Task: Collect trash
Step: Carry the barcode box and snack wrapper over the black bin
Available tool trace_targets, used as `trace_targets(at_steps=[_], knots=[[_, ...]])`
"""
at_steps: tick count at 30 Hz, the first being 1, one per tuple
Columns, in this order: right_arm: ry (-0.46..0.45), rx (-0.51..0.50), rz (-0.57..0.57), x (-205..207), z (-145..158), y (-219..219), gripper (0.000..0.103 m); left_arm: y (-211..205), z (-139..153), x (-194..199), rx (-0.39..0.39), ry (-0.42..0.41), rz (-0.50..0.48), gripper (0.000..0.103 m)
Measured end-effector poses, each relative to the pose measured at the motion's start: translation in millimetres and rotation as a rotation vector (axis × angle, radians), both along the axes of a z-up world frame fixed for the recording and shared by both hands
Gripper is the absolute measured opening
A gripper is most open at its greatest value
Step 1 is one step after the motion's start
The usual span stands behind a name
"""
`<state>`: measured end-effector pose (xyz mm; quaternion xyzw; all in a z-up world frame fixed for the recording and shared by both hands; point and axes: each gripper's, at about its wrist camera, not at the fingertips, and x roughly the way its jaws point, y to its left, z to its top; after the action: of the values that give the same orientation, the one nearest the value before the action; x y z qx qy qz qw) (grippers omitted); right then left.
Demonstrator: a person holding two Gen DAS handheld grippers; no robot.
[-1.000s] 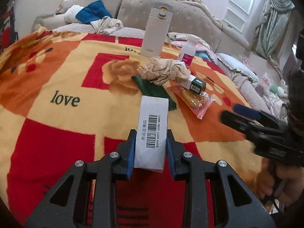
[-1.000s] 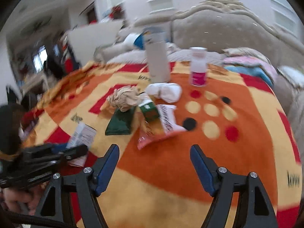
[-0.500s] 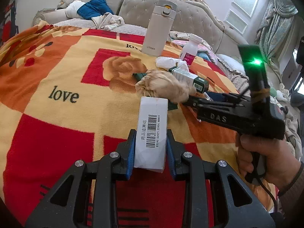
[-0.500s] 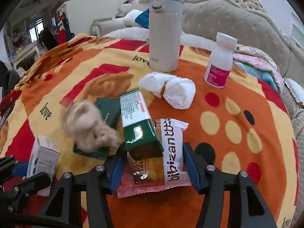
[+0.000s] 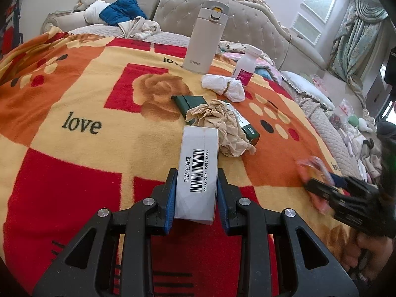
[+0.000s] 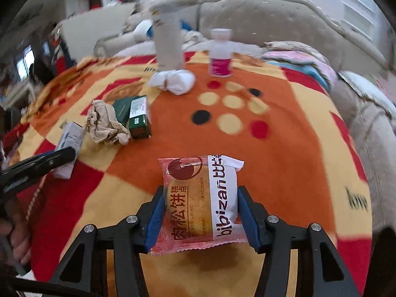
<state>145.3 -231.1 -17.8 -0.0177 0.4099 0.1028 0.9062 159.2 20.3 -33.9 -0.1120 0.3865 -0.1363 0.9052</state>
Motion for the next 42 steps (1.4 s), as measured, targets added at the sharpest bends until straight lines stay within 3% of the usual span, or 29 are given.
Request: trace_targets(at_steps=[5,9,22,31,37,42], knots=[[-0.079,0.059,-0.054,-48,8,-26,0.054,-1,6,-15,0.022,-0.056,0.03,0.027],[-0.098,0.068,-0.118,-69,14,-43,0.054,-13,11,-34,0.053,-0.073,-0.009,0.027],[-0.161,0.08,-0.143,-87,26,-62,0.054,-43,61,-44,0.017,-0.111,-0.031,0.027],[-0.19,0.09,-0.201,-103,33,-88,0.054,-105,96,-38,-0.021,-0.148,-0.066,0.027],[-0.208,0.097,-0.224,-113,37,-104,0.054,-152,97,-32,-0.062,-0.111,-0.061,0.027],[-0.228,0.101,-0.24,-123,41,-114,0.054,-183,74,-41,-0.026,-0.083,-0.113,0.027]])
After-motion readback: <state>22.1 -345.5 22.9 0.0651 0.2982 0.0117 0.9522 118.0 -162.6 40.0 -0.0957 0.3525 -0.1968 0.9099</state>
